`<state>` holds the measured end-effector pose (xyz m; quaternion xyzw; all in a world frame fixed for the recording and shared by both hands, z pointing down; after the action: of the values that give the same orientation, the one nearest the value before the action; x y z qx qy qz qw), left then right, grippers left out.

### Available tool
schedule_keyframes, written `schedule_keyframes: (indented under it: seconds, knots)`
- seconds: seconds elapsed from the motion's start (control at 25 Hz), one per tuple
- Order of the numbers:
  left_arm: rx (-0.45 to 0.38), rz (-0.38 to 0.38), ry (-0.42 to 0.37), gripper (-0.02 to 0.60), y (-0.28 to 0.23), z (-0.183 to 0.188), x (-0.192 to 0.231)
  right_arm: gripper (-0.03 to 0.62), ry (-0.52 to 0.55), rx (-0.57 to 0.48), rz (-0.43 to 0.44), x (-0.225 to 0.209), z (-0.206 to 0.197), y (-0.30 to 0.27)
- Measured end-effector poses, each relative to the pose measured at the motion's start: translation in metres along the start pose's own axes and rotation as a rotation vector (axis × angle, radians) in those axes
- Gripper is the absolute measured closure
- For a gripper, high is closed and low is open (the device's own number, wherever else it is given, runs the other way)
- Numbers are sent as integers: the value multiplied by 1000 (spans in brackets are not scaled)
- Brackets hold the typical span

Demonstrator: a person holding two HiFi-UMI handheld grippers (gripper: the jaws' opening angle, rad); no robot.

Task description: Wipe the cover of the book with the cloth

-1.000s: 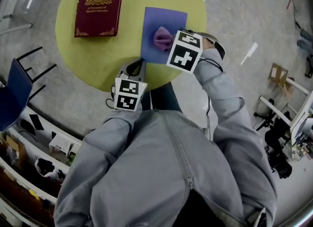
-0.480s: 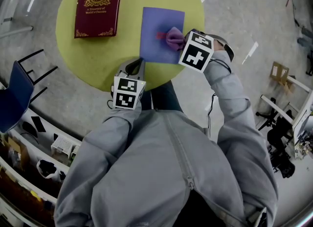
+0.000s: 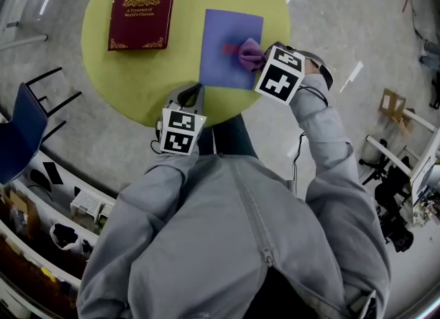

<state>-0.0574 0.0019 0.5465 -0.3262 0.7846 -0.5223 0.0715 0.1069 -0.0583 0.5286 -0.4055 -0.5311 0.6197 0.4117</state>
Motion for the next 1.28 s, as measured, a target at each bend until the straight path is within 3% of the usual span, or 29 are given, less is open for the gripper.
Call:
schedule_keyframes:
  seconds: [0.2, 0.4, 0.8, 1.28]
  knots:
    - [-6, 4, 7, 565, 1, 0, 1, 496, -49, -135, 13, 15, 20, 27]
    - [-6, 3, 8, 565, 0, 0, 0, 496, 11, -242, 58, 46, 66, 39]
    - [-7, 6, 10, 565, -1, 0, 2, 496, 144, -193, 128, 75, 116, 16]
    - [-7, 2, 32, 565, -1, -1, 3, 496, 166, -147, 146, 76, 111, 5]
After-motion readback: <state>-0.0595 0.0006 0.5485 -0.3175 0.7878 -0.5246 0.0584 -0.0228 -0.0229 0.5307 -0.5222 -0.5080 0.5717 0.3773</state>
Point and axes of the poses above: the fingertips, and each gripper's own axes: y backward along the fingers, x to its left, z out of its top, the point moved 2 cm from there along y, backward along the fingers, and after that the axes turned 9 degrees about x, right-handed, at the moved point
